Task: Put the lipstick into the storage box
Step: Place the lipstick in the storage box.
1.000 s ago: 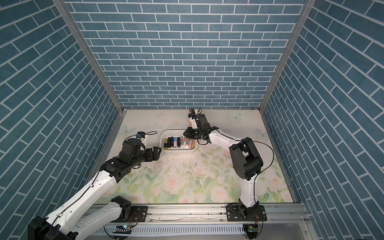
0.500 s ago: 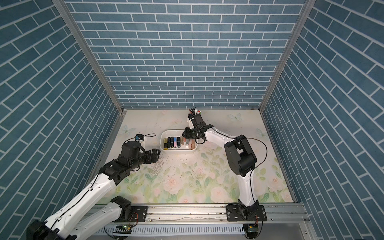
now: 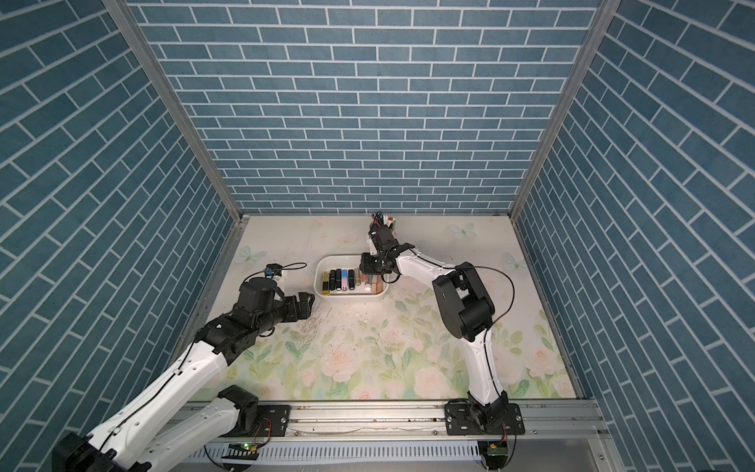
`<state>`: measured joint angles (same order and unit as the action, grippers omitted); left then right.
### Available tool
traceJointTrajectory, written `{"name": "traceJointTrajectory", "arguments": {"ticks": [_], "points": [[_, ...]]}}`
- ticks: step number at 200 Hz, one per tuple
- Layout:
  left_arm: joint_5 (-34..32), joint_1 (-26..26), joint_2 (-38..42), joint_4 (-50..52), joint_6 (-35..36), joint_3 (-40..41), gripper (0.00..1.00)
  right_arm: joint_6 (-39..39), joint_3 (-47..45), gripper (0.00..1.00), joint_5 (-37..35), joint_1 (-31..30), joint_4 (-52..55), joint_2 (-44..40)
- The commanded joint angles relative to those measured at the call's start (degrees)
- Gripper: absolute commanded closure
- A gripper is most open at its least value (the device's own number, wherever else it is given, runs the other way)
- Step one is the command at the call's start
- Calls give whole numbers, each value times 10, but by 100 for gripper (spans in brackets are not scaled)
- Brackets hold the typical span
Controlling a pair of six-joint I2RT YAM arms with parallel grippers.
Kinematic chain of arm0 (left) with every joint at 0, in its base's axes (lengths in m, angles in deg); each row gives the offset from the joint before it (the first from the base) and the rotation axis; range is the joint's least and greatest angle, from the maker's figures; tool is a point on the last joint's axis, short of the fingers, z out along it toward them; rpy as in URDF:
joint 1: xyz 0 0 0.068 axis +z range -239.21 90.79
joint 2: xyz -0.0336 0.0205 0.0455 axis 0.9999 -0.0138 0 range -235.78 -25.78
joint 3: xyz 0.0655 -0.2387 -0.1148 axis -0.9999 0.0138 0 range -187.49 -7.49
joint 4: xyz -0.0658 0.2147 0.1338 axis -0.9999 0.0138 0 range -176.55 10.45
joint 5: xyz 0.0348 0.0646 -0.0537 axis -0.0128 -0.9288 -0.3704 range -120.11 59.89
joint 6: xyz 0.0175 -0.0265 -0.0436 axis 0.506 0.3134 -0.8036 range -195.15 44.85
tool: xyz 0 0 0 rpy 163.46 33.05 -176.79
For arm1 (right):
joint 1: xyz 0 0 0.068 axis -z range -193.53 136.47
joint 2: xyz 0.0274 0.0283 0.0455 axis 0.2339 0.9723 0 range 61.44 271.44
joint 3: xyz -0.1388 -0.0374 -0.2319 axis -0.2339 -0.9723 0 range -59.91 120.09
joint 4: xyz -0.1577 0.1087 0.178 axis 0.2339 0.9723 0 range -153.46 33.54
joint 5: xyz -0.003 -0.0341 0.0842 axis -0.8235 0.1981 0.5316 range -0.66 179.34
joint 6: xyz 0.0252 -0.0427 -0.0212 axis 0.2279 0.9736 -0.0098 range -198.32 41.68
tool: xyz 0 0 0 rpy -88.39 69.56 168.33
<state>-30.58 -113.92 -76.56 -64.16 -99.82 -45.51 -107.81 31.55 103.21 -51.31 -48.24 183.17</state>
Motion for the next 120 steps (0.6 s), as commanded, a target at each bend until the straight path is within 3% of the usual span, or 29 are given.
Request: {"name": "traceJointTrajectory", "arguments": {"ticks": [1, 120], "points": [[-7, 4, 1, 2, 7, -2, 4, 23, 23, 93, -19, -2, 14, 17], [-3, 4, 2, -1, 7, 1, 3, 19, 49, 88, -24, -3, 20, 64]]}}
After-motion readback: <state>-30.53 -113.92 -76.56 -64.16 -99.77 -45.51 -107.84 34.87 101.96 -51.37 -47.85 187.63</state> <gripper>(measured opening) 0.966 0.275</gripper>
